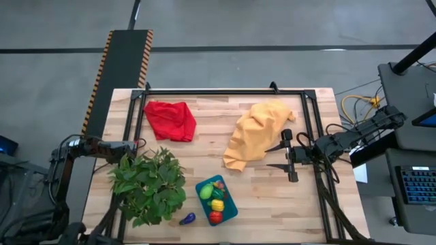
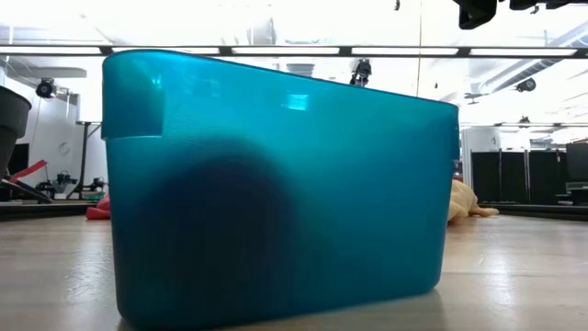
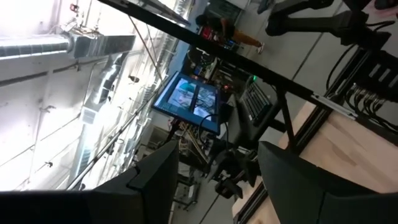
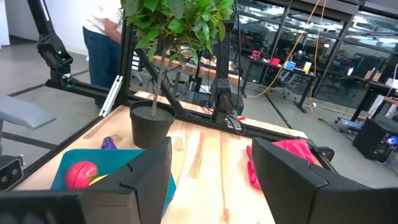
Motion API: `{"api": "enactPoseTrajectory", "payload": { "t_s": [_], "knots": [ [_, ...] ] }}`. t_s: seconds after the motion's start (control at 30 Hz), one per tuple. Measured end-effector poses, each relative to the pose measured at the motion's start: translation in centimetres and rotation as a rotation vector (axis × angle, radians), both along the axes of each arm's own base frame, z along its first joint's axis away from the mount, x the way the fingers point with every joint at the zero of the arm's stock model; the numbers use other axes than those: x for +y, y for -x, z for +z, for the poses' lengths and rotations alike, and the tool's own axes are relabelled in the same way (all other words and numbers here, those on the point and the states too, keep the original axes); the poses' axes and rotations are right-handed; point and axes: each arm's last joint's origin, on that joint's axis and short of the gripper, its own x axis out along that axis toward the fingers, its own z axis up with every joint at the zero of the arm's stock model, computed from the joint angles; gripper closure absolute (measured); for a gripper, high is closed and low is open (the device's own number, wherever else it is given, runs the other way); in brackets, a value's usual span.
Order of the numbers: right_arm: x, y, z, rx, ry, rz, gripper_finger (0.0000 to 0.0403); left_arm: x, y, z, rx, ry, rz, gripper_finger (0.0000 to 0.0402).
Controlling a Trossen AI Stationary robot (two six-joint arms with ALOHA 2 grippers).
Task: Pick and placing Produce into tupperware
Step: Put the eggplant into the bin
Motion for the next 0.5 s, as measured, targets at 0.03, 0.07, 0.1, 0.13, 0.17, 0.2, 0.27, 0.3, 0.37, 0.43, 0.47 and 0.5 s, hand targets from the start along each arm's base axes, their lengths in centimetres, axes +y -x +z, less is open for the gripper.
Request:
{"api": "enactPoseTrajectory", "payload": {
  "t_s": [0.03, 0.07, 0.1, 0.13, 0.17, 0.2, 0.27, 0.3, 0.37, 0.43, 0.47, 0.5],
  "knots": [
    [0.0, 0.0, 0.0, 0.000, 0.001, 0.000, 0.0188, 0.1, 0.0, 0.1, -0.001, 0.009, 0.000, 0.0196],
    [0.0, 0.0, 0.0, 0.000, 0.003, 0.000, 0.0188, 0.3, 0.1, 0.3, -0.003, 0.023, 0.000, 0.0196],
    [0.0, 0.0, 0.0, -0.001, 0.006, 0.000, 0.0188, 0.6, 0.1, 0.5, -0.004, 0.031, 0.000, 0.0196],
    [0.0, 0.0, 0.0, -0.001, 0.008, 0.000, 0.0188, 0.9, 0.2, 0.7, -0.006, 0.038, 0.000, 0.0196],
    [0.0, 0.0, 0.0, -0.001, 0.008, 0.000, 0.0188, 1.2, 0.3, 1.0, -0.007, 0.044, 0.000, 0.0196],
    [0.0, 0.0, 0.0, -0.001, 0.009, 0.000, 0.0188, 1.5, 0.4, 1.2, -0.008, 0.050, -0.001, 0.0196],
    [0.0, 0.0, 0.0, -0.002, 0.019, -0.002, 0.0188, 2.0, 0.5, 1.5, -0.011, 0.083, 0.002, 0.0196],
    [0.0, 0.0, 0.0, -0.003, 0.026, -0.002, 0.0188, 2.2, 0.5, 1.6, -0.012, 0.095, 0.006, 0.0196],
    [0.0, 0.0, 0.0, -0.003, 0.034, -0.009, 0.0188, 2.7, 0.6, 2.0, -0.014, 0.124, 0.022, 0.0196],
    [-0.1, 0.0, 0.0, -0.003, 0.034, -0.024, 0.0188, 3.2, 0.7, 2.4, -0.015, 0.137, 0.033, 0.0196],
    [-0.1, 0.0, 0.0, -0.004, 0.034, -0.027, 0.0188, 3.4, 0.7, 2.4, -0.015, 0.131, 0.034, 0.0196],
    [-0.1, 0.0, 0.0, -0.004, 0.034, -0.028, 0.0188, 3.7, 0.6, 2.5, -0.011, 0.112, 0.035, 0.0196]
  ]
}}
